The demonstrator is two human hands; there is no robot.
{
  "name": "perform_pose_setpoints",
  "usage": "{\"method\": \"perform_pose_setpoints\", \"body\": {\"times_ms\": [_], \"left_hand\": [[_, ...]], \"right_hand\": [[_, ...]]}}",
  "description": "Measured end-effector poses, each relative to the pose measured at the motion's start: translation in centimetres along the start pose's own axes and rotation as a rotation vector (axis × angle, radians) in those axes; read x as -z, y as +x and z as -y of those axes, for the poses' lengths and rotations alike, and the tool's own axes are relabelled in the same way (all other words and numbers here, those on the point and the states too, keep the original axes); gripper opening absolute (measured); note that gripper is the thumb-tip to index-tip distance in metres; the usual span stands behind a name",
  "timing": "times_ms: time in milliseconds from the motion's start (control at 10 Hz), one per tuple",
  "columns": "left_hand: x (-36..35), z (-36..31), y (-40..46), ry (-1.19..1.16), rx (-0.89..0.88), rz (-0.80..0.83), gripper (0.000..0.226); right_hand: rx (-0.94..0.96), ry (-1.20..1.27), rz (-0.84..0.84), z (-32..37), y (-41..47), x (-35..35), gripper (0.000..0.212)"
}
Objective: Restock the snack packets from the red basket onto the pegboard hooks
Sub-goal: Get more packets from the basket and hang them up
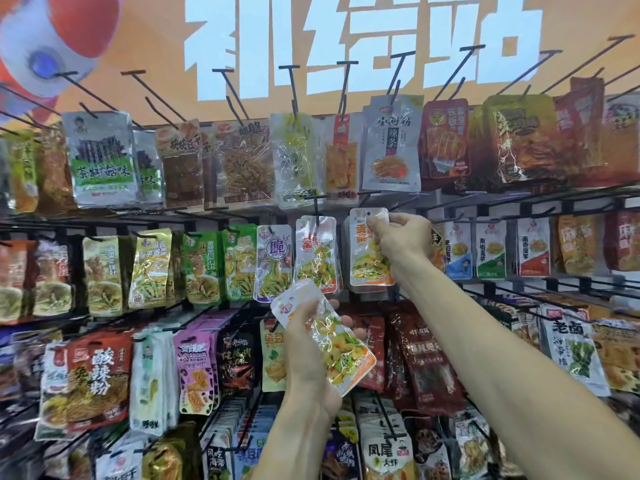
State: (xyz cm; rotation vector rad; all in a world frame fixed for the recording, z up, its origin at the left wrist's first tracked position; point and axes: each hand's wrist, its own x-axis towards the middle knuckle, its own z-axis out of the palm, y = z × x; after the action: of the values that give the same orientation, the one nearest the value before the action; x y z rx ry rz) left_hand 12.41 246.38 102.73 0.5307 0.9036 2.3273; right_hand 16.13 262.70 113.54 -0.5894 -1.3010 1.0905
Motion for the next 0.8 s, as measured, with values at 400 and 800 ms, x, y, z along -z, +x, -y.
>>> {"method": "perform_pose_setpoints", "body": {"times_ms": [400, 800], "left_hand": [[0.7, -0.2, 0.6, 0.115, 0.022, 0.112, 0.046], [0.6, -0.1, 1.5, 0.202, -0.004, 0.218, 0.022]], "right_hand": [[-0.270, 0.041, 0.039, 0.9, 2.2, -0.1, 0.026], [0.045, -0.210, 0.099, -2.1, -5.0, 2.4, 0.044]]}}
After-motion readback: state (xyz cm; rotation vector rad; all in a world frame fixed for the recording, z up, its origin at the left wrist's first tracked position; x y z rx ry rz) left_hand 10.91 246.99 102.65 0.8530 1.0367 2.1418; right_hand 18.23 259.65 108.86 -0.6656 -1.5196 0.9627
